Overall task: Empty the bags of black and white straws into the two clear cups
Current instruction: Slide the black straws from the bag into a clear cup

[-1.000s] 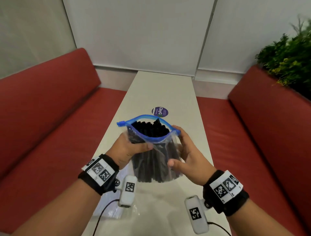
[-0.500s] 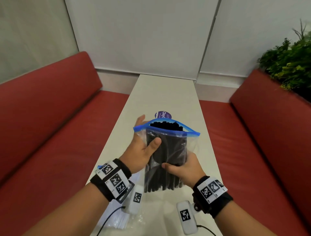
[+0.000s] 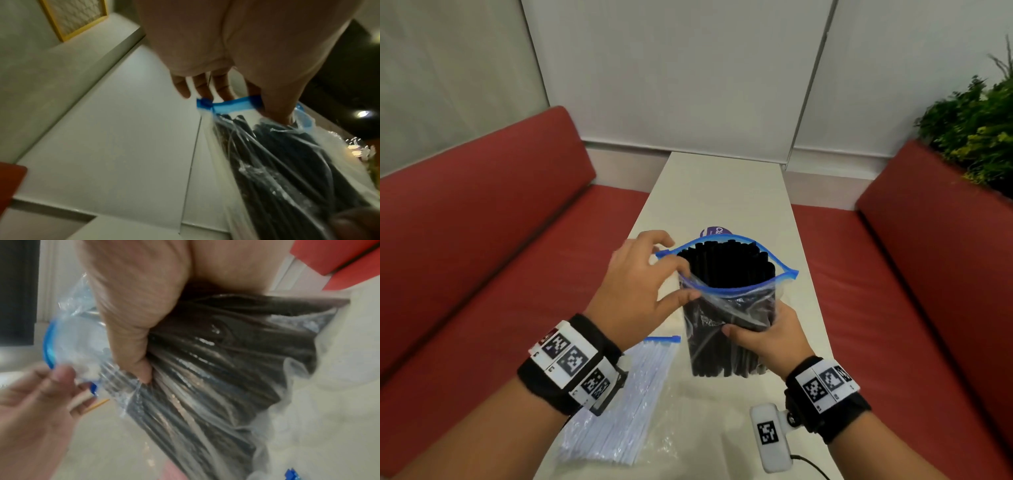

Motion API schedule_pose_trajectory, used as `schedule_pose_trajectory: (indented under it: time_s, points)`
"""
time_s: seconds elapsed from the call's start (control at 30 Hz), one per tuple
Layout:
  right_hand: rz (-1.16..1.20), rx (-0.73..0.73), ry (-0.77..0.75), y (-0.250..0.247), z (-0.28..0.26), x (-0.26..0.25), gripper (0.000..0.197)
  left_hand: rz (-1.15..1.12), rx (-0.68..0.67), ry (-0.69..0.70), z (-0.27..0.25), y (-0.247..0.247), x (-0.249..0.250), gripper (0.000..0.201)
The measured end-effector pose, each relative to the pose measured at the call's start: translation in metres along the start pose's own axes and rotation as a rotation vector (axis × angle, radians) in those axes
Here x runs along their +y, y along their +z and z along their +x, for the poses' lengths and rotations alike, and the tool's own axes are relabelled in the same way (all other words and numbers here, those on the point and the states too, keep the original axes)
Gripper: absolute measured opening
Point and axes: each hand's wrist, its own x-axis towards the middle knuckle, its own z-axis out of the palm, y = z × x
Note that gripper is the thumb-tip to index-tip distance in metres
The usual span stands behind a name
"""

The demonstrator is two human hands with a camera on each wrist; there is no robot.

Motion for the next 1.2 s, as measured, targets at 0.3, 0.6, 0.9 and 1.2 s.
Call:
schedule_pose_trajectory:
  time_s: [0.3,0.6,0.9,1.2]
  points:
    - [0.03,-0.073,-0.063,-0.003,-0.006,-0.01,0.05,-0.741,-0.187,-0.494,0.0,-0.003,0.003,0.048]
    - [-0.003,-0.111,-0.132,0.004,-0.003,-0.014,0.048,-1.0,-0.453,-0.399,0.0,0.004,-0.002,0.083]
    - [-0.007,-0.137,-0.145,0.034,0.01,-0.015,0.061,-1.043,-0.37,-0.375,-0.006,0.04,0.003,0.057]
    - [-0.072,-0.225,0.005,0.056,0.015,0.003,0.038,-1.064,-0.351,-0.555,-0.035,0.069,-0.03,0.042]
